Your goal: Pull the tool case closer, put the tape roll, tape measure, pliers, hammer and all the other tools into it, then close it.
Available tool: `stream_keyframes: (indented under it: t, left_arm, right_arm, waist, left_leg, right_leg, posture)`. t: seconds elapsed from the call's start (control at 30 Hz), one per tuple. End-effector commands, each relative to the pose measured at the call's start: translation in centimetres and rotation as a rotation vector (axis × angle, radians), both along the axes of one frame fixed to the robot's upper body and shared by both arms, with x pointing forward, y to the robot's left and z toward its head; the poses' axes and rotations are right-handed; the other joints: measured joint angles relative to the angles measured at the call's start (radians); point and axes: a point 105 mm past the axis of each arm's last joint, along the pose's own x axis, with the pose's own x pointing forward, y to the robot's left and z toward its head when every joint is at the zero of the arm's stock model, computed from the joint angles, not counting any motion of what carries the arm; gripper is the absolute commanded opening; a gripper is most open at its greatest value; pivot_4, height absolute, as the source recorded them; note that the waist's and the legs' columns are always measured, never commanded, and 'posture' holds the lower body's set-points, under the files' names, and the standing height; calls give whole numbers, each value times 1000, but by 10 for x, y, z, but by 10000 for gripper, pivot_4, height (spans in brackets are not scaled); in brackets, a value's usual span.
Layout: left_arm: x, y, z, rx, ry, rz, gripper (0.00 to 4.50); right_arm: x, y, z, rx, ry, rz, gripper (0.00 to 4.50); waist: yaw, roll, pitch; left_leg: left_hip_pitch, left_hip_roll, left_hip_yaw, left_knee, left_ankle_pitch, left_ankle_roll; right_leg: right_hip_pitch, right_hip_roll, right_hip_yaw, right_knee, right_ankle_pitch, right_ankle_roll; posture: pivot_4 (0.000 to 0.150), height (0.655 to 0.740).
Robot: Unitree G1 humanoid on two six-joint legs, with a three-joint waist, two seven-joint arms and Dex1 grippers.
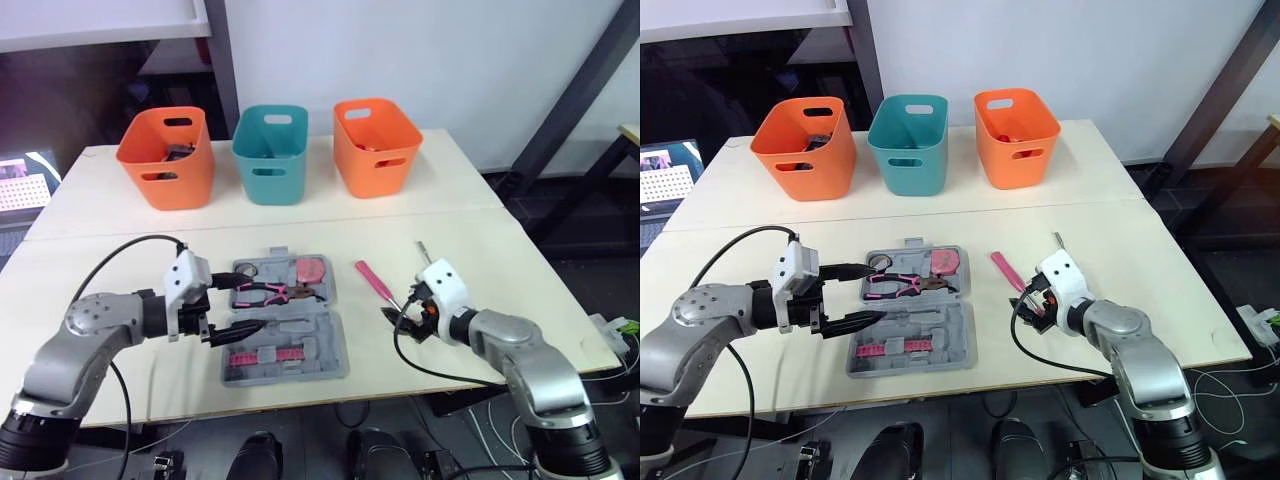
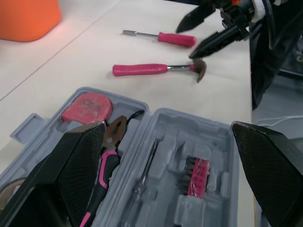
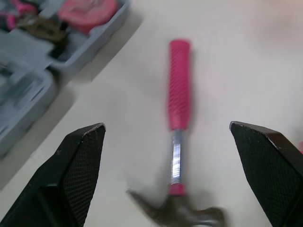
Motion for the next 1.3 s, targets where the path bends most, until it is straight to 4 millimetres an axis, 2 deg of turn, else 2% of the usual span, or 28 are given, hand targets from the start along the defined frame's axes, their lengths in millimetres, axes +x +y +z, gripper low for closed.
stream_keyframes:
  t: [0.03,0.17,0.27,0.3,0.63,0.73,0.9,1.03,1.2,1.3]
  left_arm:
    - [0,-2,7,20,-46,-26,45000]
    - [-1,2,7,47,-47,-27,45000]
    - [0,3,7,51,-52,-16,45000]
    - [0,3,7,51,-54,-15,45000]
    - [1,4,4,58,-52,-14,45000]
    - [2,6,4,61,-53,-12,45000]
    - [2,8,3,64,-52,-7,45000]
    - [0,16,-1,63,-33,-3,45000]
    - [-2,36,-7,114,-20,29,45000]
    - [-2,47,-8,139,-19,49,45000]
  right_arm:
    - [5,-7,-1,15,-28,-22,44640]
    - [8,-9,-12,34,-8,-25,44640]
    - [11,-9,-24,25,19,-28,37153]
    - [11,-8,-27,17,24,-24,32871]
    - [24,-9,-32,19,25,-54,32871]
    - [26,-8,-34,36,40,-73,25376]
    - [28,-6,-37,36,54,-86,443]
    - [28,-3,-31,22,35,-68,111]
    - [42,-12,8,39,-54,-79,111]
    - [45,-10,27,4,-87,-53,111]
  waist:
    - [0,0,0]
    - [1,0,0]
    - [1,0,0]
    - [1,0,0]
    - [2,0,0]
    - [1,0,0]
    - [0,0,0]
    - [0,0,0]
    - [-1,1,0]
    - [1,1,0]
  left_leg:
    - [0,0,0,0,0,0]
    - [-1,0,0,1,0,0]
    - [-1,0,0,1,0,0]
    - [-1,0,0,1,0,0]
    - [-1,0,0,2,0,0]
    - [-1,0,0,2,0,0]
    - [-1,0,-1,2,0,0]
    - [-1,0,-1,3,0,0]
    - [-1,0,-1,2,0,0]
    - [-1,0,-1,2,0,0]
  right_leg:
    - [0,0,0,0,0,0]
    - [0,0,0,0,2,-3]
    - [0,0,0,0,2,-3]
    - [0,0,0,0,2,-3]
    - [0,1,1,1,1,-2]
    - [1,1,1,1,2,-3]
    - [1,1,1,1,2,-3]
    - [1,1,1,1,2,-2]
    - [0,1,1,1,2,-3]
    - [0,1,1,1,2,-3]
  posture:
    - [1500,7400]
    - [1500,7400]
    - [1500,7400]
    - [1500,7400]
    - [1500,7400]
    - [1500,7400]
    - [1500,7400]
    - [1500,7400]
    - [1500,7400]
    - [1500,7400]
